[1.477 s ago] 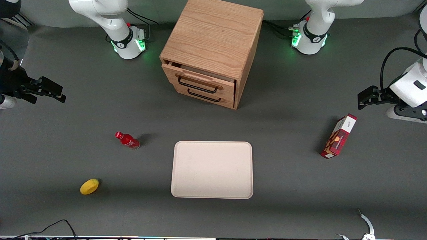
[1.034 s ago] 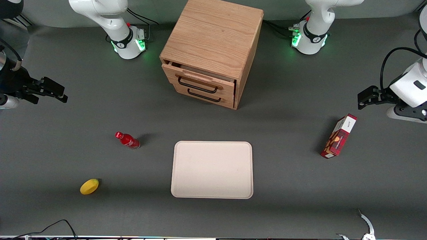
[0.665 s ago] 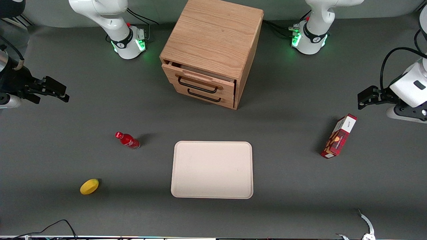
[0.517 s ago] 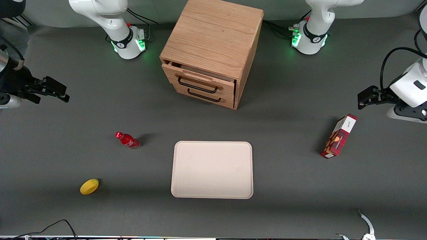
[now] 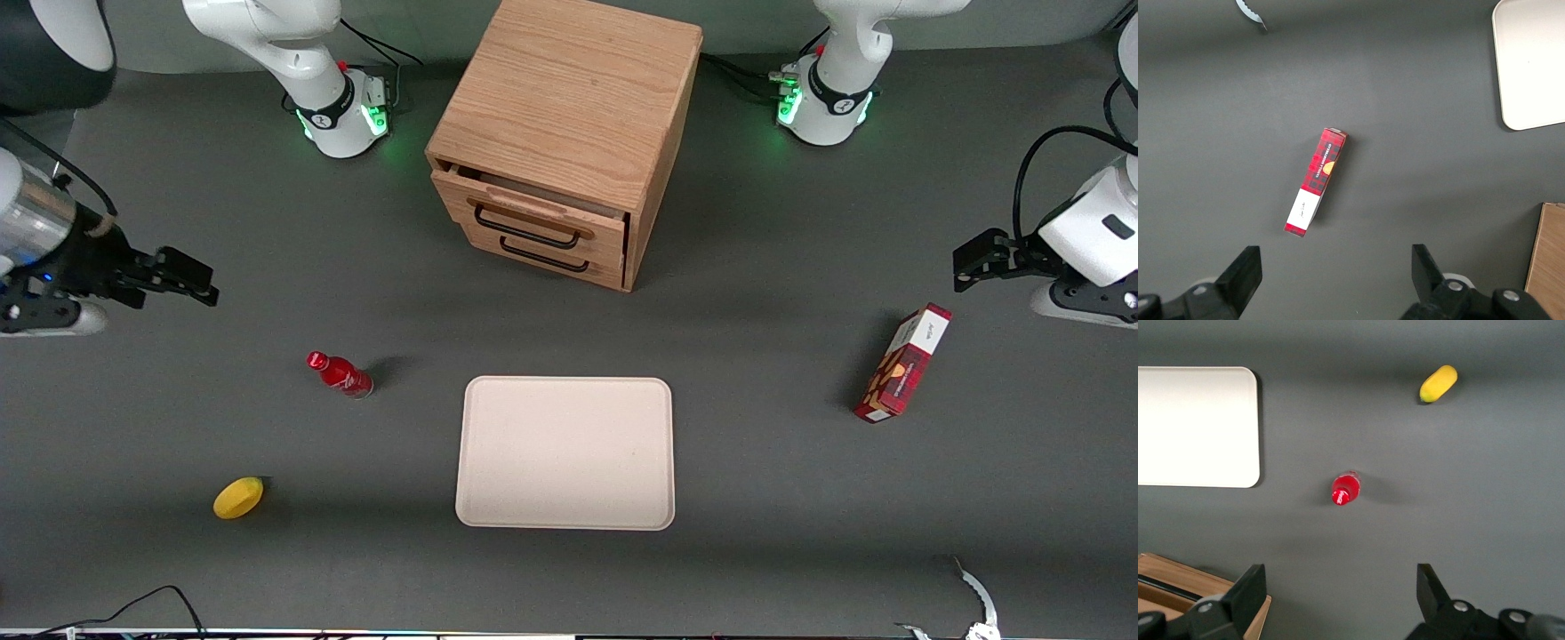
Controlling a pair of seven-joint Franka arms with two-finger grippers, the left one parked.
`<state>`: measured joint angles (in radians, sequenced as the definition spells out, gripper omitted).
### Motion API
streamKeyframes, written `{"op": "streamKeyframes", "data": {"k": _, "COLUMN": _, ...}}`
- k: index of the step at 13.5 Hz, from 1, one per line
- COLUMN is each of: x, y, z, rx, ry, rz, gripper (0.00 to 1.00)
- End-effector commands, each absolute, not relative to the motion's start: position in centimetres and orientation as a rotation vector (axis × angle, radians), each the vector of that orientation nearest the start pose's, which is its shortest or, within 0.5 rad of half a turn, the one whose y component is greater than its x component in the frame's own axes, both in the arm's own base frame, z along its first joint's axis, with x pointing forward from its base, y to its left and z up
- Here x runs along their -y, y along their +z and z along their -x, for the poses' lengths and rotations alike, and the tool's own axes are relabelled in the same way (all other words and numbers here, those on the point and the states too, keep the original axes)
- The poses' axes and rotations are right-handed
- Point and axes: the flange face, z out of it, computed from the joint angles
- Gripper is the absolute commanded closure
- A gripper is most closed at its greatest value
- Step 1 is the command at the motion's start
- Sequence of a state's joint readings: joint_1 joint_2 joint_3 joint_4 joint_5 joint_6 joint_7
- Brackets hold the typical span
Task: Place coke bottle on tray
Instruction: 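Move the open right gripper down over the red Coca-Cola bottle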
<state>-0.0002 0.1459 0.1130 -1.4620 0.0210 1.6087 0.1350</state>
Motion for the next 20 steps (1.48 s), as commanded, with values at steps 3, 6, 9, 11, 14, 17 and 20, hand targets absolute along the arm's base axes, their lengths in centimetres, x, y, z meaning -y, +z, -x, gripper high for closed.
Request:
{"op": "streamKeyframes", "data": {"k": 3, "x": -7.4, "y": 56.3, "z": -62.8, "rx": -0.072, "ry": 0.034, "rz": 3.119, "gripper": 0.00}}
{"op": "streamKeyframes", "data": {"k": 6, "x": -7.4, "y": 54.0, "z": -63.9, "rx": -0.072, "ry": 0.048, "rz": 3.120, "gripper": 0.00}}
{"op": "streamKeyframes", "data": {"k": 9, "x": -7.4, "y": 51.3, "z": -64.5, "rx": -0.070, "ry": 0.083, "rz": 3.133, "gripper": 0.01}}
{"op": "streamKeyframes", "data": {"k": 11, "x": -7.5, "y": 49.7, "z": -64.6, "rx": -0.080, "ry": 0.072, "rz": 3.132, "gripper": 0.01}}
{"op": "streamKeyframes", "data": {"k": 14, "x": -8.0, "y": 46.3, "z": -64.0, "rx": -0.083, "ry": 0.036, "rz": 3.131, "gripper": 0.02}}
{"op": "streamKeyframes", "data": {"k": 17, "x": -8.3, "y": 43.6, "z": -63.5, "rx": -0.085, "ry": -0.040, "rz": 3.124, "gripper": 0.02}}
{"op": "streamKeyframes", "data": {"k": 20, "x": -9.2, "y": 41.3, "z": -62.7, "rx": -0.053, "ry": -0.072, "rz": 3.124, "gripper": 0.02}}
